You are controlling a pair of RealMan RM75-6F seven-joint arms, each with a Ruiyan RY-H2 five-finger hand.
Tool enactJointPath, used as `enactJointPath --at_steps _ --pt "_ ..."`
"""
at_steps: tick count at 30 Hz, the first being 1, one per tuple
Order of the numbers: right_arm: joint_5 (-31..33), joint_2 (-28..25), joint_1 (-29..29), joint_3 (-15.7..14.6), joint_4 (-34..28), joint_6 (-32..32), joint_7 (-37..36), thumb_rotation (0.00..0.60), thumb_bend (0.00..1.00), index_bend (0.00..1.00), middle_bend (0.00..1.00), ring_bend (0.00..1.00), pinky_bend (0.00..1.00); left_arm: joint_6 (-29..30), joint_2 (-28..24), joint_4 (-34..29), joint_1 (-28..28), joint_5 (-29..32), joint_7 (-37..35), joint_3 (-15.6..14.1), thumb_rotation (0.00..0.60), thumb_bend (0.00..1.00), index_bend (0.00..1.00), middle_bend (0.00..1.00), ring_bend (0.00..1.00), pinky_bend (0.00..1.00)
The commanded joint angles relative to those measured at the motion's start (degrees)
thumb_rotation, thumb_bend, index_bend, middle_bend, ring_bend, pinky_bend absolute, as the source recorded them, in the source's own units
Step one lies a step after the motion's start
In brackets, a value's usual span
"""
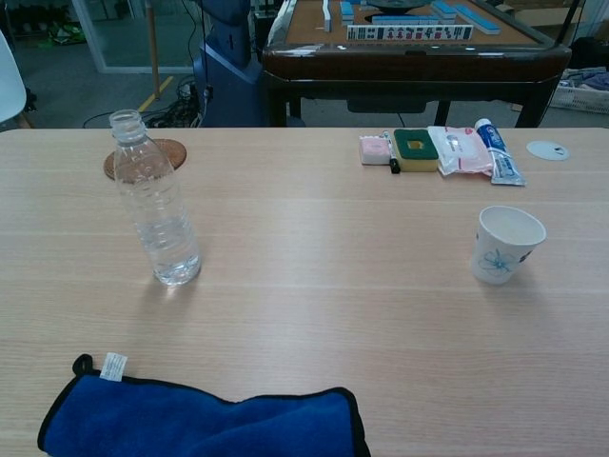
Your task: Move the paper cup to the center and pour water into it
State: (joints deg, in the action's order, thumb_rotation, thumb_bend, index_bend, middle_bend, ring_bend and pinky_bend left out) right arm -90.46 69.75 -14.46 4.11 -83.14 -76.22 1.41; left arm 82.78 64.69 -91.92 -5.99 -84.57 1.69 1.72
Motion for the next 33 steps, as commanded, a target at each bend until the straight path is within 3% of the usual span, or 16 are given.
enactJointPath --at_steps 1,7,10,15,21,30,33 --pt "1.3 0.9 -3.3 1.5 -1.0 3.9 3.9 0.6 0.29 0.31 0.08 0.07 0.22 0.1 -0.2 -0.1 0.1 0.0 -0.2 0.0 0.6 0.06 0.43 0.52 0.42 0.63" --pt "3.4 2.8 -7.5 2.5 -1.4 9.7 9.4 0.6 0.28 0.34 0.08 0.06 0.21 0.8 -0.6 -0.7 0.3 -0.5 -0.8 0.1 0.6 0.06 0.43 0.52 0.42 0.63" --pt "4.9 3.0 -9.1 2.3 -2.1 13.0 11.6 0.6 0.19 0.33 0.05 0.02 0.18 0.7 -0.8 -0.8 0.3 -0.6 -1.0 0.0 0.6 0.06 0.43 0.52 0.42 0.63" --pt "8.6 2.0 -11.7 1.8 -4.7 19.3 16.6 0.6 0.0 0.13 0.0 0.0 0.13 0.8 -0.9 -0.9 0.3 -0.7 -1.2 0.1 0.6 0.06 0.43 0.52 0.42 0.63" --pt "13.7 2.6 -14.4 2.1 -6.5 23.4 23.5 0.6 0.0 0.0 0.0 0.0 0.1 0.7 -0.9 -1.0 0.2 -0.7 -1.3 0.1 0.6 0.06 0.43 0.52 0.42 0.63" --pt "17.8 6.4 -18.6 2.7 -3.7 27.1 26.1 0.6 0.0 0.0 0.0 0.0 0.11 0.4 -1.0 -0.9 0.1 -0.6 -2.0 0.1 0.6 0.06 0.43 0.52 0.42 0.63" --pt "18.0 7.7 -19.7 2.6 -2.1 28.1 25.5 0.6 0.0 0.06 0.01 0.0 0.13 0.5 -1.1 -0.9 0.1 -0.6 -2.1 0.2 0.6 0.06 0.43 0.52 0.42 0.63"
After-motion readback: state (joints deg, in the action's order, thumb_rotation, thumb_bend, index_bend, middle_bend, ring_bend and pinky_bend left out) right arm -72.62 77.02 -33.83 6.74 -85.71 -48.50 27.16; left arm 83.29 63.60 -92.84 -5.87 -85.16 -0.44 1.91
